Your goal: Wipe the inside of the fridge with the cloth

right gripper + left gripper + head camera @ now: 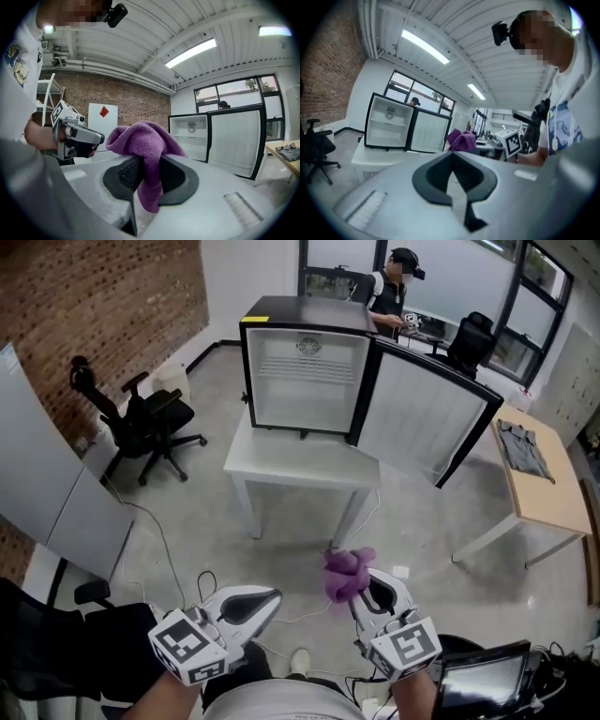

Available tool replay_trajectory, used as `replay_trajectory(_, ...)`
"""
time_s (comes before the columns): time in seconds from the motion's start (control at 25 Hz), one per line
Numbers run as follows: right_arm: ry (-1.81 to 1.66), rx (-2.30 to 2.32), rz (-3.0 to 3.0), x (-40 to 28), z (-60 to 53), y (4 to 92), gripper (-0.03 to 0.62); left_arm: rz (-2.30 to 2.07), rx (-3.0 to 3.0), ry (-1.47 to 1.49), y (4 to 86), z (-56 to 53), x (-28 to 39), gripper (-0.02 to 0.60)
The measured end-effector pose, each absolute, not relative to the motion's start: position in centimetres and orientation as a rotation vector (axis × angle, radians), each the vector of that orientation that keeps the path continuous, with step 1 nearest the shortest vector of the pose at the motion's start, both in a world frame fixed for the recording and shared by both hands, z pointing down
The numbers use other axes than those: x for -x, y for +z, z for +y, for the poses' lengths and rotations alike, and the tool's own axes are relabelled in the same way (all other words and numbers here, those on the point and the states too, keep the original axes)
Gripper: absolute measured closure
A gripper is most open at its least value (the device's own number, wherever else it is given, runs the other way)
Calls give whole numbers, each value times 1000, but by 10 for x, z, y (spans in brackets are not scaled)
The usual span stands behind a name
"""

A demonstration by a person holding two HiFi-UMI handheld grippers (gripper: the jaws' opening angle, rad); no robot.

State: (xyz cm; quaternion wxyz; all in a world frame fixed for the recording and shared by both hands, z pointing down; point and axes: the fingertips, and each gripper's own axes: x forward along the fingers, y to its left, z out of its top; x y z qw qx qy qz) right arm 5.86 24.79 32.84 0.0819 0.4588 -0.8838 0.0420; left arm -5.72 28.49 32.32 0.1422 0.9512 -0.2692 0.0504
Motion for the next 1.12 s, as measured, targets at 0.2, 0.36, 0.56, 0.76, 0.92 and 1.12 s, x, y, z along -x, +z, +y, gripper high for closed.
replay_trajectory(0.2, 145, -1381, -2655, -68, 217, 337, 520, -809, -2708, 171, 333, 265, 58, 574)
replay_trajectory(0.36, 138, -1418, -2641, -69, 179, 337, 520, -774, -2724, 165, 334, 234, 57, 574)
replay_trajectory(0.56, 118, -1515, -2584, -63, 118, 331, 520, -711, -2754, 138, 330, 182, 71, 574)
replay_trajectory(0.76, 84, -1597, -2534, -52, 51, 321, 520, -641, -2813, 131, 315, 133, 93, 574)
replay_trajectory(0.92, 67, -1674, -2519, -38, -5, 317, 520, -611, -2844, 149, 315, 98, 119, 574)
replay_trajectory(1.12, 105, -1772, -2506, -31, -70, 310, 520, -633, -2809, 131, 319, 68, 141, 574)
